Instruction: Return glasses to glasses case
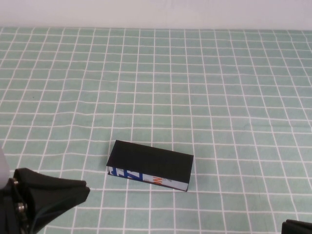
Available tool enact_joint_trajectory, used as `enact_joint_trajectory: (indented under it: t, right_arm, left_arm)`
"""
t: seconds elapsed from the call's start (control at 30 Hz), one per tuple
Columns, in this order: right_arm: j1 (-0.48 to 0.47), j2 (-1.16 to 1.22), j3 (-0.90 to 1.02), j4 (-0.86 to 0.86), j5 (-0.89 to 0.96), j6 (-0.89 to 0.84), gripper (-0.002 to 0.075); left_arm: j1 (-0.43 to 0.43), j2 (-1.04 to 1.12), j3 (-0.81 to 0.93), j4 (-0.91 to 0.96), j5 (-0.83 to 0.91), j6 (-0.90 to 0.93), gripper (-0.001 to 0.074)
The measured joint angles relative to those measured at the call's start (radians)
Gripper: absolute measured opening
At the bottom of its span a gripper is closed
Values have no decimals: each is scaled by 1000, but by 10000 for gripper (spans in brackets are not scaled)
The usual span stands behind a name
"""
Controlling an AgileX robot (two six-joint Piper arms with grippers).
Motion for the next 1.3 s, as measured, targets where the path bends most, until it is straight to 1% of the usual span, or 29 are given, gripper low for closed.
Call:
enact_joint_trajectory:
  t: [0.13, 0.27, 0.33, 0.4, 0.47, 0.5, 0.57, 0.6, 0.63, 0.7, 0.87, 0.97, 1.13, 1.3]
  right_arm:
    - [0, 0, 0, 17, 2, 0, -14]
    - [0, 0, 0, 30, 2, 0, -14]
    - [0, 0, 0, 33, 2, 0, -14]
    - [0, -2, 0, 34, 2, 0, -14]
    - [0, -2, 0, 35, 2, 0, -14]
    - [0, -2, 0, 35, 2, 0, -14]
    - [0, -2, 0, 37, 2, 0, -14]
    - [0, -2, 0, 37, 2, 0, -14]
    - [0, -2, 0, 37, 2, 0, -14]
    - [0, -2, 0, 37, 4, 0, -14]
    - [0, -2, 0, 37, 19, 0, -14]
    - [0, -2, 0, 37, 21, 0, -14]
    - [0, -2, 0, 37, 29, 0, -14]
    - [0, -2, 0, 37, 40, 0, -14]
  left_arm:
    - [0, 0, 2, -20, -66, 0, -5]
    - [0, -39, 14, -67, -246, -3, -5]
    - [0, -92, 33, -28, -330, -31, -5]
    - [0, -148, 65, 62, -428, -121, -5]
    - [0, -210, 115, 245, -531, -302, -5]
    - [5, -236, 137, 335, -555, -394, -5]
    - [28, -309, 197, 555, -575, -639, -5]
    - [41, -348, 228, 632, -575, -724, -5]
    - [60, -387, 260, 713, -568, -808, -5]
    - [93, -459, 321, 825, -562, -903, -5]
    - [150, -637, 496, 944, -559, -950, -5]
    - [170, -687, 590, 934, -539, -952, -5]
    - [210, -691, 666, 866, -498, -953, -5]
    - [217, -693, 682, 857, -502, -953, -5]
